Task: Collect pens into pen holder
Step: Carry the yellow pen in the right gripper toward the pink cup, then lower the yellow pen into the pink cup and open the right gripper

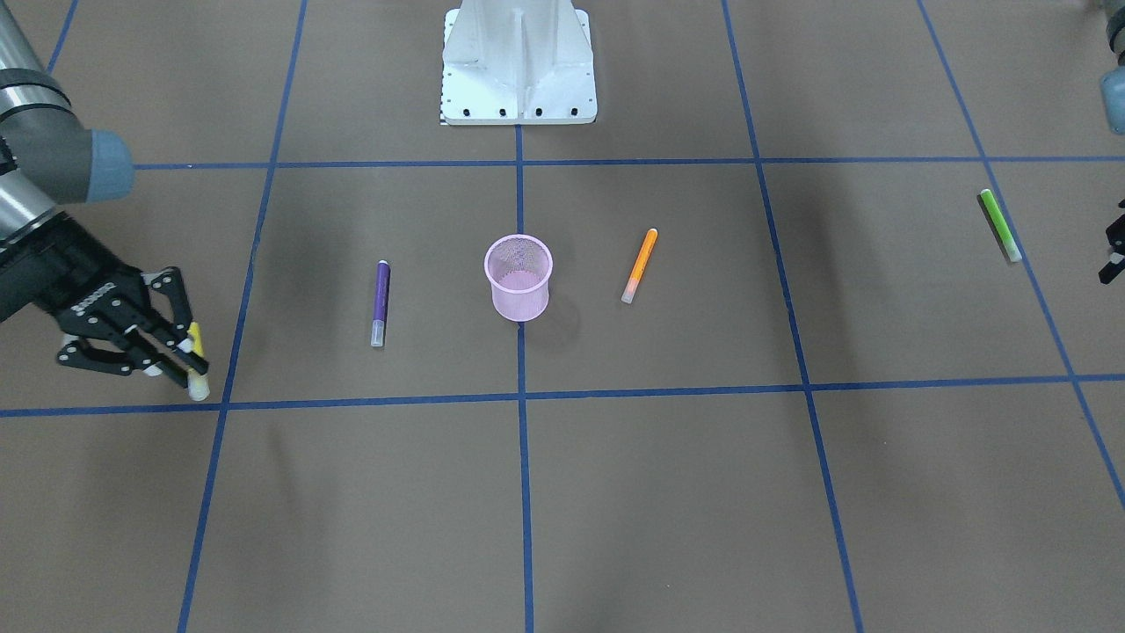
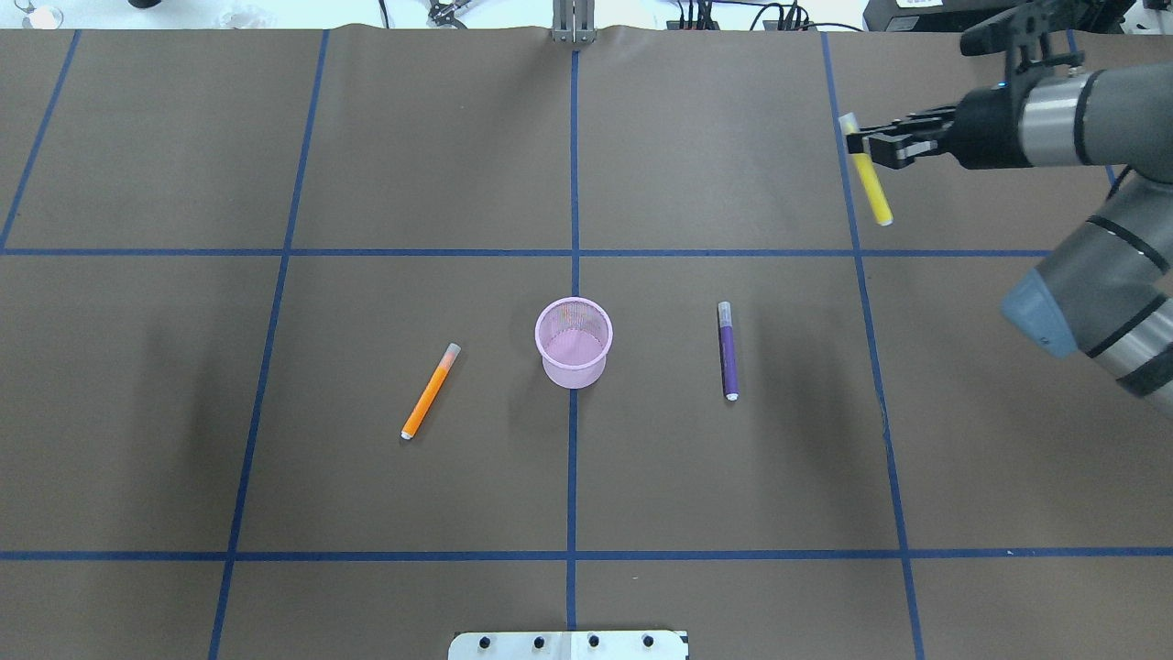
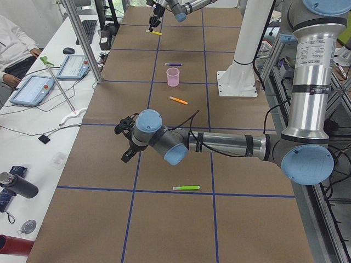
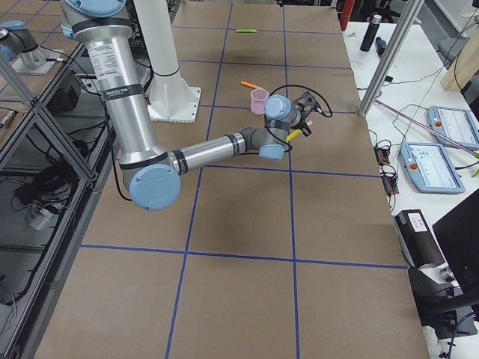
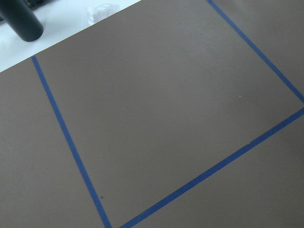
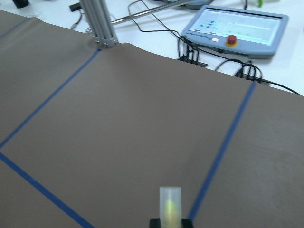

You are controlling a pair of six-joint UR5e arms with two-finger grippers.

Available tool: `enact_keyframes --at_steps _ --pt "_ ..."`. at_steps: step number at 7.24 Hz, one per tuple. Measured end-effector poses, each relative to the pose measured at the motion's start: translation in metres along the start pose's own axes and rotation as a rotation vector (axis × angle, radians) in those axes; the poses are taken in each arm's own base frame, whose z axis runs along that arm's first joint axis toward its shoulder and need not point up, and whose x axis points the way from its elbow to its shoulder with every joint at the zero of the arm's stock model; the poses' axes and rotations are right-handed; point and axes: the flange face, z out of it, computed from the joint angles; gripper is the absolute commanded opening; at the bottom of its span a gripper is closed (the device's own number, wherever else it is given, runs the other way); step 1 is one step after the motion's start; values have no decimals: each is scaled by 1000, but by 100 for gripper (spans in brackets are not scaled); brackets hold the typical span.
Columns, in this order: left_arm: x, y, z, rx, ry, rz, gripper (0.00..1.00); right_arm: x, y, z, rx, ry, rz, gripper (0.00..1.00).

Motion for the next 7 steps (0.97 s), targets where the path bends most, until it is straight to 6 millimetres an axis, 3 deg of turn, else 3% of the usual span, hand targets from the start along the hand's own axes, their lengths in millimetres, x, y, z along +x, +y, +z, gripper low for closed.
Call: enact_keyframes --at_steps 1,3,5,7 --pt "13 -16 9 3 19 -6 100 -46 -12 17 51 -34 29 0" --pt "34 -37 23 3 49 -28 100 -133 -4 55 174 -38 43 0" --pt "39 -41 28 -1 56 -31 100 -222 27 96 278 -11 53 0" --pt "39 -41 30 -4 57 -33 100 -284 62 119 317 49 58 0"
